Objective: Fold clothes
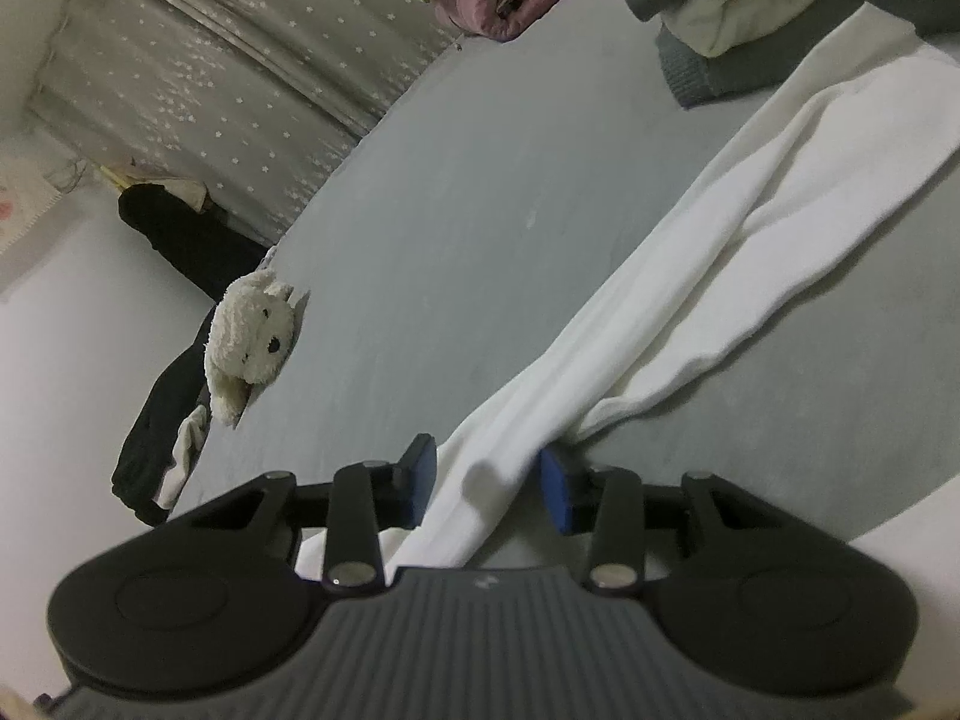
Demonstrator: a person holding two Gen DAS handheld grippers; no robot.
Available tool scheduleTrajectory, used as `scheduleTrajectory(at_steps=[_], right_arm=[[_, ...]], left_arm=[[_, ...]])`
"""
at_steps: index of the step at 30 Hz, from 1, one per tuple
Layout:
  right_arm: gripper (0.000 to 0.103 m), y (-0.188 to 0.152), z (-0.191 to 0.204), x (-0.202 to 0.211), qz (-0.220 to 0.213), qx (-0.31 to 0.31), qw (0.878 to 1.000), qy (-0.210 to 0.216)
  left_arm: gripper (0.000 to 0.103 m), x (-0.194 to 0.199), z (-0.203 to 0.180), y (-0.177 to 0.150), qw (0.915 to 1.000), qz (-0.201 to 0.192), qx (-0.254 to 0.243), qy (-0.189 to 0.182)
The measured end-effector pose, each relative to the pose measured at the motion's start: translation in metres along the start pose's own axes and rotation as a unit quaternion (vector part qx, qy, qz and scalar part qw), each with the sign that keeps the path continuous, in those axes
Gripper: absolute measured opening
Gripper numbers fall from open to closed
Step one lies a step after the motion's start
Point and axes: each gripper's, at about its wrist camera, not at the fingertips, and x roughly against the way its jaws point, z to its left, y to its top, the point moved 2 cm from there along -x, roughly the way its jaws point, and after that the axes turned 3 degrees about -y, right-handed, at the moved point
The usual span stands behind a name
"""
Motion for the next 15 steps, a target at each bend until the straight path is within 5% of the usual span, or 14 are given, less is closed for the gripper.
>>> scheduleTrajectory(at_steps=[8,15], right_arm=[[0.043,-0.004,0.002,0.007,0.044,-0.029,0.998,0.031],[0.043,-0.002,-0.001,0.013,0.049,-0.045,0.996,0.053]], left_arm=[[0.000,0.015,0.002,0.010,0.9987,-0.051,0.008,0.002],[0.000,0.036,-0.007,0.013,0.9954,-0.088,-0.013,-0.033]])
